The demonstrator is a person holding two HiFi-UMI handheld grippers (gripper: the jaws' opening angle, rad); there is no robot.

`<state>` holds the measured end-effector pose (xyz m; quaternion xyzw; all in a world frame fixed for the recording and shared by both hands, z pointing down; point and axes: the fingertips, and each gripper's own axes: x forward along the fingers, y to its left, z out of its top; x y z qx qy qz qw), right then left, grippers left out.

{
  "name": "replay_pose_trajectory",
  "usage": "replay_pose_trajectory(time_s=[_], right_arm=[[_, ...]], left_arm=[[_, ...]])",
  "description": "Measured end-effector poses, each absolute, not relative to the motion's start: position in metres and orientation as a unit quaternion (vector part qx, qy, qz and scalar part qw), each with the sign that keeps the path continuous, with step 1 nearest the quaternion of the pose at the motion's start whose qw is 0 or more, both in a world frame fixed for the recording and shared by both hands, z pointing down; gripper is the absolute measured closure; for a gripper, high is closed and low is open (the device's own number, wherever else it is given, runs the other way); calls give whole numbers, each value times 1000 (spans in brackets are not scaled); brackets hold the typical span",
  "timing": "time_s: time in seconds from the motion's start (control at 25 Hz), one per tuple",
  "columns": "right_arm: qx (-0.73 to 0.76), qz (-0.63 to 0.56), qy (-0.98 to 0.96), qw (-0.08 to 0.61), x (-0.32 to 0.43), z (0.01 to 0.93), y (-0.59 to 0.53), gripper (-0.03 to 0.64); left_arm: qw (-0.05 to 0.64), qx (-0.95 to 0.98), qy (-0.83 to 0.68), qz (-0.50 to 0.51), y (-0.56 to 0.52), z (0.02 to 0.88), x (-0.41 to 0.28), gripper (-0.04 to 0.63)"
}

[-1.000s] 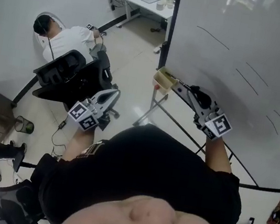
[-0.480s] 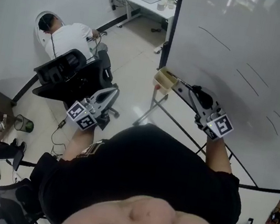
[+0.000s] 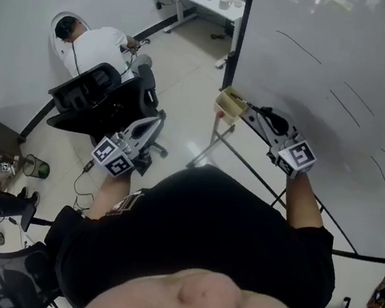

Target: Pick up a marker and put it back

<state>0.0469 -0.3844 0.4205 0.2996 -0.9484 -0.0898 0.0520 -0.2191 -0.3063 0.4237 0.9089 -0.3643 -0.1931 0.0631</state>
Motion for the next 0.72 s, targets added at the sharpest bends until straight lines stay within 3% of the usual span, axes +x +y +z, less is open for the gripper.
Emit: replay_pose_trajectory(time_s=[0.44, 0.72], right_arm=[[312, -26, -904, 293, 15, 600, -479, 552], [322, -23, -875, 361, 7, 659, -501, 551]], left_arm=[[67, 910, -367, -180, -296, 432, -215, 595], [73, 909, -373, -173, -291, 438, -218, 595]])
